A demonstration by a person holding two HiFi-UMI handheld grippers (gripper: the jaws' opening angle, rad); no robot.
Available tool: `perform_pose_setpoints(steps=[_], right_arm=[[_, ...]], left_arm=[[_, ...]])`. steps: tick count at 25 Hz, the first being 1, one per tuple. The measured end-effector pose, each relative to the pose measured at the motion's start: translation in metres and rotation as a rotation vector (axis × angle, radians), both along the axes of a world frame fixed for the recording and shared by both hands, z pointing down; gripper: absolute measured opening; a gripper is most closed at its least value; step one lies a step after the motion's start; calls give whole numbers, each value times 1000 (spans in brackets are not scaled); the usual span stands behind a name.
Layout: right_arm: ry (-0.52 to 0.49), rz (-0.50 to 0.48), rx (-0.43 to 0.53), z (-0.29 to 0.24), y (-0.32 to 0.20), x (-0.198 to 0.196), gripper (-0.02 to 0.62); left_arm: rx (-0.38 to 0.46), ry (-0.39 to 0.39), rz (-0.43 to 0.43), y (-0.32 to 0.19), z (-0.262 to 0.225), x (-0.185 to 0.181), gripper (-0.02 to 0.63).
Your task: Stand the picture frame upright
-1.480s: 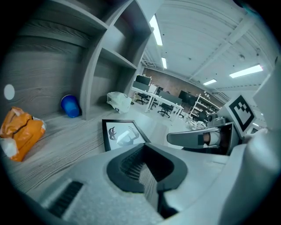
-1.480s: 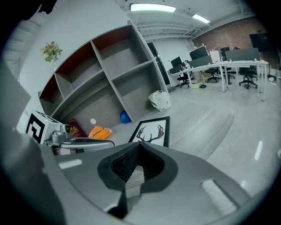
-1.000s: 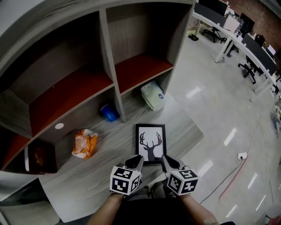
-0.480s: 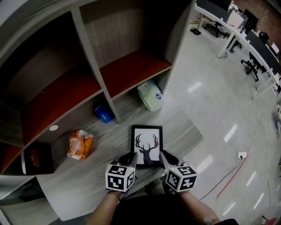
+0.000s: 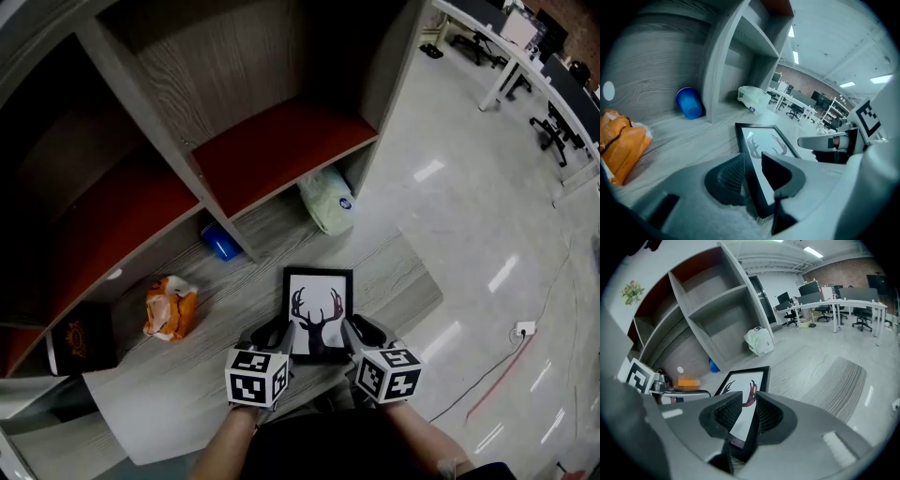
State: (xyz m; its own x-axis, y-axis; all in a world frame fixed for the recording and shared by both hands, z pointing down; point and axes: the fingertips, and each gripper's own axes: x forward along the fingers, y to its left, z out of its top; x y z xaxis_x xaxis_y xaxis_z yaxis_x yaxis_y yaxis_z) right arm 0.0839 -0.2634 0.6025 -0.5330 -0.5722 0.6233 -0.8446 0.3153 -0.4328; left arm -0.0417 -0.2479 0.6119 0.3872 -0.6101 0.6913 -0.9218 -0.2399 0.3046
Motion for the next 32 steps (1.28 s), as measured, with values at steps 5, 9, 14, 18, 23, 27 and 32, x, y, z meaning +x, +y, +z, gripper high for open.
perform_pose_setpoints(steps=[5, 9, 14, 18, 23, 27, 32], right_arm=[[10, 5, -23, 10, -11, 0, 106], [34, 11, -38, 17, -16, 1, 131], [50, 5, -61, 24, -16, 2, 150], [60, -6, -75, 28, -16, 2, 155], [69, -9, -94, 34, -17, 0, 163], [68, -5, -105, 36, -17, -1, 166], [74, 7, -103, 36, -18, -2, 169]], left_arm=[[-27, 5, -21, -3, 7, -5, 118], [-42, 14, -30, -6, 12, -6, 132], [-56, 10, -14, -8, 15, 0, 146], [-71, -1, -11, -11, 19, 3, 161], [-96, -4, -2, -9, 24, 5, 169], [-104, 4, -1, -10, 26, 6, 169], [-105, 10, -7, -10, 26, 5, 164]])
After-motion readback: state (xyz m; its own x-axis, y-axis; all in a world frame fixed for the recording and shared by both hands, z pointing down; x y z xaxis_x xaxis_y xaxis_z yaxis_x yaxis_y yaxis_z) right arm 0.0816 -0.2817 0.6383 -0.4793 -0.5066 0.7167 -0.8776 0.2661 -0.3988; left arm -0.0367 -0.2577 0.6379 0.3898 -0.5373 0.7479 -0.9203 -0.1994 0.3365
